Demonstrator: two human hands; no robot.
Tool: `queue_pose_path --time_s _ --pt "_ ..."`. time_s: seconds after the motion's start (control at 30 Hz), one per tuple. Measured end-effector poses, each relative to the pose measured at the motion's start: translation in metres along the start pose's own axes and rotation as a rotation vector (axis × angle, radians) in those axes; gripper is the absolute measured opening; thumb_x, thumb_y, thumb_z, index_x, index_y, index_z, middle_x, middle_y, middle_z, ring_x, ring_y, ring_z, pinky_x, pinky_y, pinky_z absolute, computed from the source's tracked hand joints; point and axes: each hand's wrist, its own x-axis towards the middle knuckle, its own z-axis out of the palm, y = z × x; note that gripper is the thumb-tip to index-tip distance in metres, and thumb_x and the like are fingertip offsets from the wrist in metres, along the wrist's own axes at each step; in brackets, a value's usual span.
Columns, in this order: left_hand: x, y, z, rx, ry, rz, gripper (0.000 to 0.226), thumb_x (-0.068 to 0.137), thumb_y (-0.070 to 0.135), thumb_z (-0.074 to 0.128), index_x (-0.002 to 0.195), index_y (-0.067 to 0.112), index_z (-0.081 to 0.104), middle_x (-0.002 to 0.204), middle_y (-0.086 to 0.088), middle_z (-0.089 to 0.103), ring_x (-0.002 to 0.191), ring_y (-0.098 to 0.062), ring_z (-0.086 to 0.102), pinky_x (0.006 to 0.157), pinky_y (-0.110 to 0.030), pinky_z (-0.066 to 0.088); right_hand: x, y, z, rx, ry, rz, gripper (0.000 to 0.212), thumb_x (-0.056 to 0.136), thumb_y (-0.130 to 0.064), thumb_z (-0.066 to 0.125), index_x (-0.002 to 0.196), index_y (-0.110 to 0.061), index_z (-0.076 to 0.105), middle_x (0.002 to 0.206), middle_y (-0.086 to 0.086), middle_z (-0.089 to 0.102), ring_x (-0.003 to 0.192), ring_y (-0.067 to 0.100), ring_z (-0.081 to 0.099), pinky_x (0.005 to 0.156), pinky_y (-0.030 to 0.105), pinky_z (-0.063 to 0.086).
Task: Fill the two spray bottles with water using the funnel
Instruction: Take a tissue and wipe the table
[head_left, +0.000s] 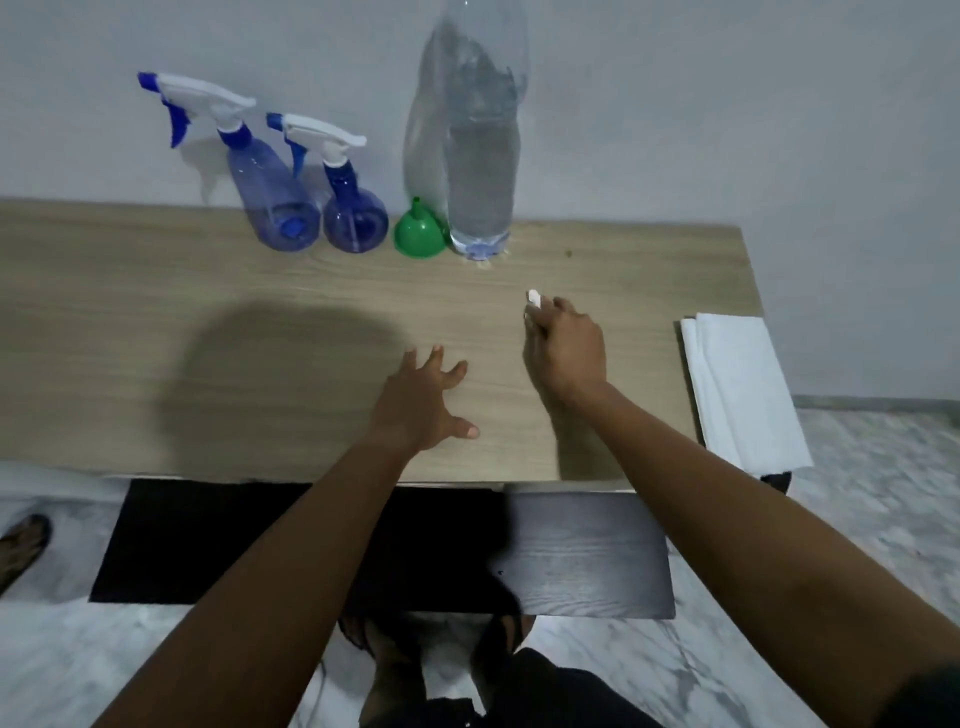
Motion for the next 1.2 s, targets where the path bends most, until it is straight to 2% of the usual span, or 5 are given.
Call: queue_pose_path --time_s 0.23,0.4,0.53,0.9,1.2 --pt "0.000 0.001 0.002 -0.020 -0.003 -0.014 0.102 0.073 0.055 0.079 0.156 0.038 0.024 0.169 0.001 0.003 0.155 -0.030 -0.009 0.123 -0.055 0.015 -0.063 0.003 0.005 -0.170 -0.065 -0.292 0.053 0.092 -0.016 0.047 0.145 -0.013 0.050 0.146 0.000 0.056 0.125 0.034 0.049 0.101 0.049 0.041" --pt "-0.005 0.002 -0.001 -0.053 0.016 -0.007 0.102 0.072 0.053 0.082 0.156 0.036 0.027 0.169 0.001 0.004 0.155 -0.031 -0.005 0.123 -0.052 0.017 -0.105 -0.012 -0.008 -0.172 -0.067 -0.330 0.029 0.096 -0.024 0.050 0.115 -0.018 0.071 0.104 -0.003 0.073 0.092 0.028 0.065 0.067 0.036 0.044" --pt "-0.012 0.015 -0.006 0.104 0.039 -0.004 0.091 0.077 0.055 0.076 0.154 0.031 0.034 0.163 -0.002 0.023 0.149 -0.035 0.021 0.114 -0.051 0.036 -0.121 -0.003 -0.033 0.068 -0.211 -0.050 0.023 0.093 -0.019 0.060 0.104 -0.017 0.080 0.099 0.014 0.077 0.093 0.035 0.069 0.077 0.033 0.052" --pt "-0.014 0.180 0.006 -0.020 0.081 0.299 0.076 0.082 0.047 0.072 0.149 0.026 0.044 0.149 0.001 0.052 0.133 -0.024 0.053 0.101 -0.036 0.048 -0.136 0.102 -0.160 0.356 0.371 0.538 0.018 0.090 -0.014 0.067 0.100 -0.014 0.082 0.094 0.002 0.080 0.090 0.014 0.073 0.083 0.021 0.049" --pt "0.042 0.333 0.073 -0.196 0.112 0.023 0.108 0.074 0.078 0.060 0.157 0.036 0.005 0.168 0.000 -0.004 0.150 -0.040 0.012 0.112 -0.066 0.024 -0.147 0.261 -0.191 0.415 0.353 0.716 0.005 0.085 -0.022 0.077 0.082 -0.019 0.080 0.072 -0.008 0.074 0.070 0.008 0.069 0.071 0.029 0.058"
